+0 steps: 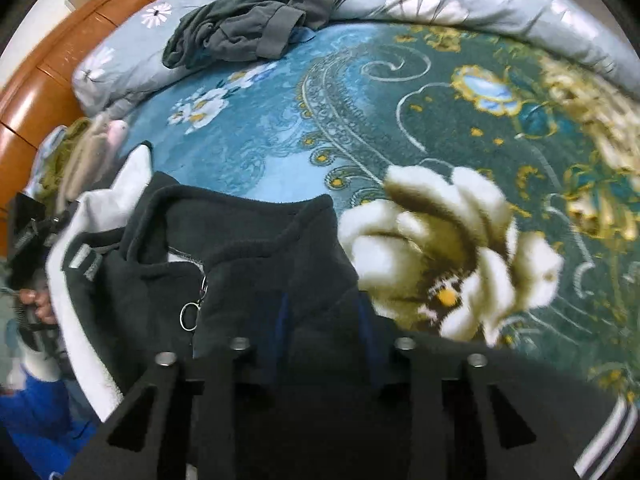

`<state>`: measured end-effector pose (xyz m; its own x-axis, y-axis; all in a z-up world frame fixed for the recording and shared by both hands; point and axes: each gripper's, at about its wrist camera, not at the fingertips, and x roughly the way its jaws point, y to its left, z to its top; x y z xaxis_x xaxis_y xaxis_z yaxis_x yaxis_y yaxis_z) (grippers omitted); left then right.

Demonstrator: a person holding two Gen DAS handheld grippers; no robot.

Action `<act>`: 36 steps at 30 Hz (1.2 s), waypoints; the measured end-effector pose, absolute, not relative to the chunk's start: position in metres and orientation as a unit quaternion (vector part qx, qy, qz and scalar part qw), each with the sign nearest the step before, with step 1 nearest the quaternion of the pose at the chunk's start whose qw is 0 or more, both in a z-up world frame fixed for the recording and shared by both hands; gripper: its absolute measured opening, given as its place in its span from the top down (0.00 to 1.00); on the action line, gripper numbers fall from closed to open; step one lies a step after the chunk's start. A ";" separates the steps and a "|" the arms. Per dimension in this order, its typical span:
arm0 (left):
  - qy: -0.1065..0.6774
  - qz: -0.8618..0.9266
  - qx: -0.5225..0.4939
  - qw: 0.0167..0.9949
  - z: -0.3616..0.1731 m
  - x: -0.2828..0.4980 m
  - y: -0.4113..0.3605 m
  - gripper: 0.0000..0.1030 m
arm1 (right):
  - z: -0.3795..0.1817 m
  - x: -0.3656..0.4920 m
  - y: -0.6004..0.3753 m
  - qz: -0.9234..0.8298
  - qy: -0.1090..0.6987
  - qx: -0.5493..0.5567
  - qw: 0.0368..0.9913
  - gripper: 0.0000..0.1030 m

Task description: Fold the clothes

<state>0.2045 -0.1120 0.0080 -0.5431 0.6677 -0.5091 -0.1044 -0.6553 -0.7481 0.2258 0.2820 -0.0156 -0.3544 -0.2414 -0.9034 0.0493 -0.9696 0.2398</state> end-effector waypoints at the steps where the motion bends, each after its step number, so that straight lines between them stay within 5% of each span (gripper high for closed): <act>1: -0.332 0.818 -0.405 0.241 0.015 0.208 -0.111 0.78 | -0.010 0.231 0.280 -0.823 -0.085 0.556 0.075 0.89; 18: -0.200 0.892 -0.143 0.378 0.240 0.255 -0.094 0.86 | 0.206 0.335 0.327 -0.950 -0.167 0.260 -0.041 0.94; 28: -0.141 0.894 0.005 0.425 0.349 0.347 -0.129 0.87 | 0.313 0.429 0.325 -0.979 -0.164 0.107 -0.057 1.00; 32: -0.114 0.899 -0.013 0.422 0.361 0.353 -0.124 0.86 | 0.343 0.438 0.318 -0.982 -0.151 0.097 -0.056 1.00; 36: -0.124 0.904 -0.074 0.402 0.324 0.322 -0.120 0.86 | 0.314 0.411 0.297 -0.979 -0.129 0.153 -0.034 1.00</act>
<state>0.3216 -0.1199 0.3243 -0.6659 0.7452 -0.0351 -0.7084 -0.6464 -0.2836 0.4111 0.2966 0.3143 -0.9507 0.0265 -0.3090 -0.1055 -0.9645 0.2421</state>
